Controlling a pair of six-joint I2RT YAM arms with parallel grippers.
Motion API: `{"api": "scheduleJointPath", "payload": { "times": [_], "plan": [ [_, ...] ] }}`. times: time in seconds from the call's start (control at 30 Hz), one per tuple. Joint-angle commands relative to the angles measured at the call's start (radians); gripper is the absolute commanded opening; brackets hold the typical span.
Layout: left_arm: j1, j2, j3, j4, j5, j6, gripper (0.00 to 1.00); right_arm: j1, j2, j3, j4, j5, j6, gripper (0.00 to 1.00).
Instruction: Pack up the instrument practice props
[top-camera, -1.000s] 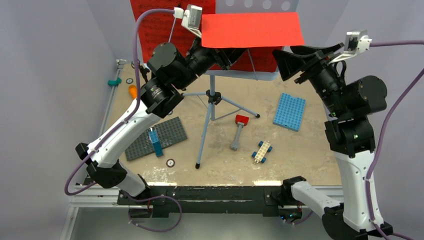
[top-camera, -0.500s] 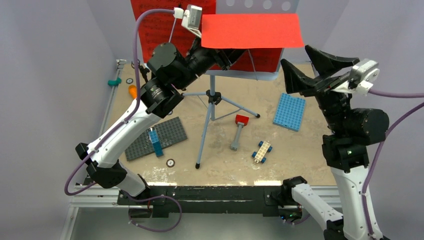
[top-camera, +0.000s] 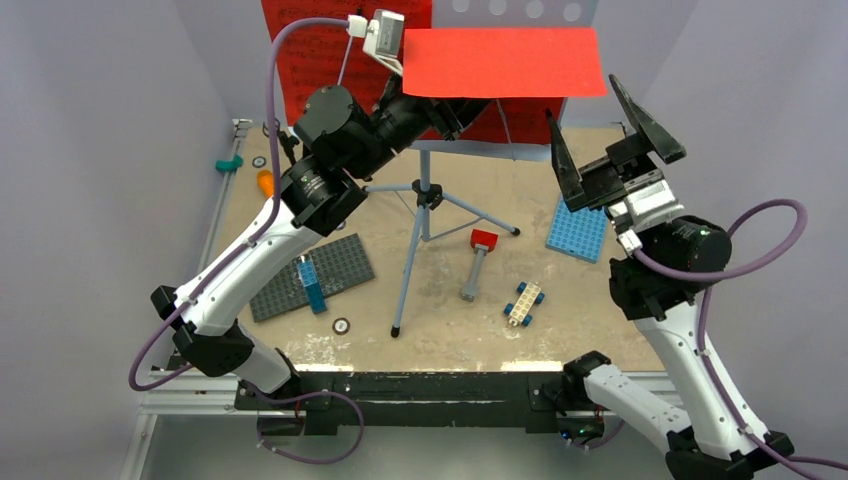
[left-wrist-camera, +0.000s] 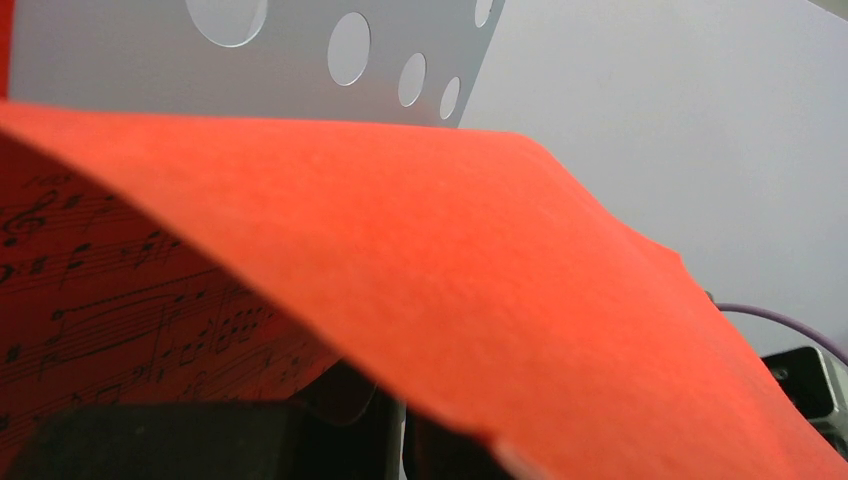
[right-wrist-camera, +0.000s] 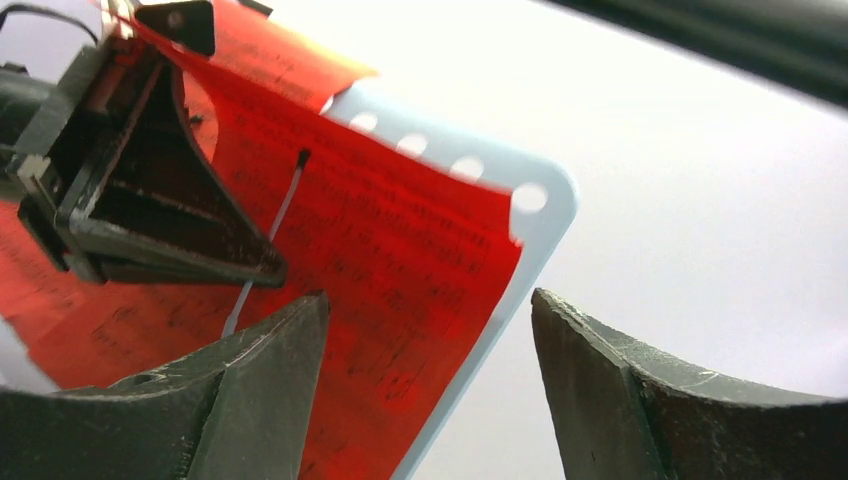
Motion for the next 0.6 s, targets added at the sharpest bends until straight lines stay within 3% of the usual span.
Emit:
{"api": "scheduleJointPath", "payload": {
  "times": [0.0, 0.27, 0.57],
  "plan": [
    [-0.012, -0.023, 0.027, 0.026, 0.053, -0.021, 0.0, 0.044, 0.002, 0.013, 0.173, 0.021, -0.24, 0.78],
    [-0.014, -0.021, 0.027, 0.02, 0.056, -0.025, 0.0, 0.063, 0.068, 0.118, 0.119, -0.028, -0.369, 0.78],
    [-0.016, -0.011, 0.032, 0.016, 0.064, -0.038, 0.0, 0.132, 0.136, 0.193, -0.024, -0.062, -0.654, 0.78]
  ]
}}
